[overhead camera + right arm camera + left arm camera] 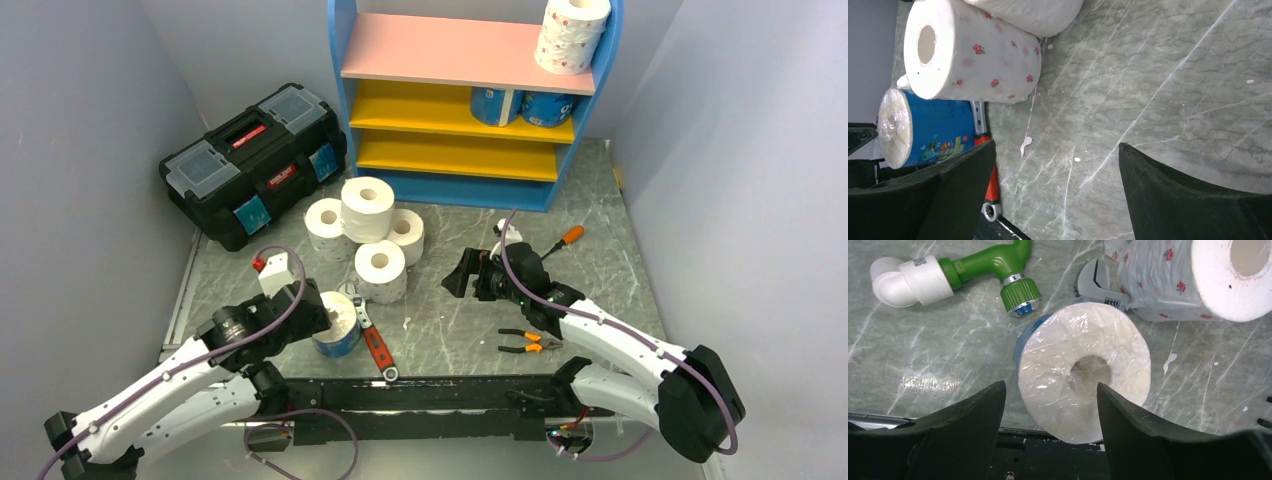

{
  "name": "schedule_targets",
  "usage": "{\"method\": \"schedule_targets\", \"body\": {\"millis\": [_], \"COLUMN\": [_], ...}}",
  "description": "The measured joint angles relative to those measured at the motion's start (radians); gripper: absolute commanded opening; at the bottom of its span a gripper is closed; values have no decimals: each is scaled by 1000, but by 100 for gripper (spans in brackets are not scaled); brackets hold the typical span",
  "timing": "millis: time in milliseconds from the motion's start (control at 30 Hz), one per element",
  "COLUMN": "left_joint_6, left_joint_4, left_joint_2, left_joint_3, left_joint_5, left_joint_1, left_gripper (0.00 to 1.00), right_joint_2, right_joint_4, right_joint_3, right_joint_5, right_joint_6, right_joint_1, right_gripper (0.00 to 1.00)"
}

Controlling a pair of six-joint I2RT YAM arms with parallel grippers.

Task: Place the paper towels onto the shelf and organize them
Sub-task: Pick up the paper towel from the center of the board.

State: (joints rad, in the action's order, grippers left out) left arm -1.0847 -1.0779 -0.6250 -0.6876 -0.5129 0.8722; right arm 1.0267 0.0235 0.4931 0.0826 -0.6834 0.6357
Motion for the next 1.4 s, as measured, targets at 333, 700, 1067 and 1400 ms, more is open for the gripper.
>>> {"method": "schedule_targets", "body": {"millis": [333, 700, 1067, 1400], "left_joint_6": [32, 80, 126, 152], "left_joint_4": [73, 145, 151, 18], "left_joint_2": [-58, -63, -50, 6], "left_joint_3": [32, 88, 95, -38], "left_joint_5": [39, 126, 147, 136], "left_joint_1": [-89, -174, -177, -177], "left_gripper": [71, 58, 30, 27], "right_joint_2": [-19, -19, -28, -48], "right_joint_4": [2, 7, 41, 101], "right_joint_3": [-1, -1, -1, 40], "right_joint_5": [-19, -28, -34, -57], "right_joint_6": [5, 10, 11, 40], "right_joint_1": [0, 0, 0, 0], "right_gripper": [94, 94, 94, 94]}}
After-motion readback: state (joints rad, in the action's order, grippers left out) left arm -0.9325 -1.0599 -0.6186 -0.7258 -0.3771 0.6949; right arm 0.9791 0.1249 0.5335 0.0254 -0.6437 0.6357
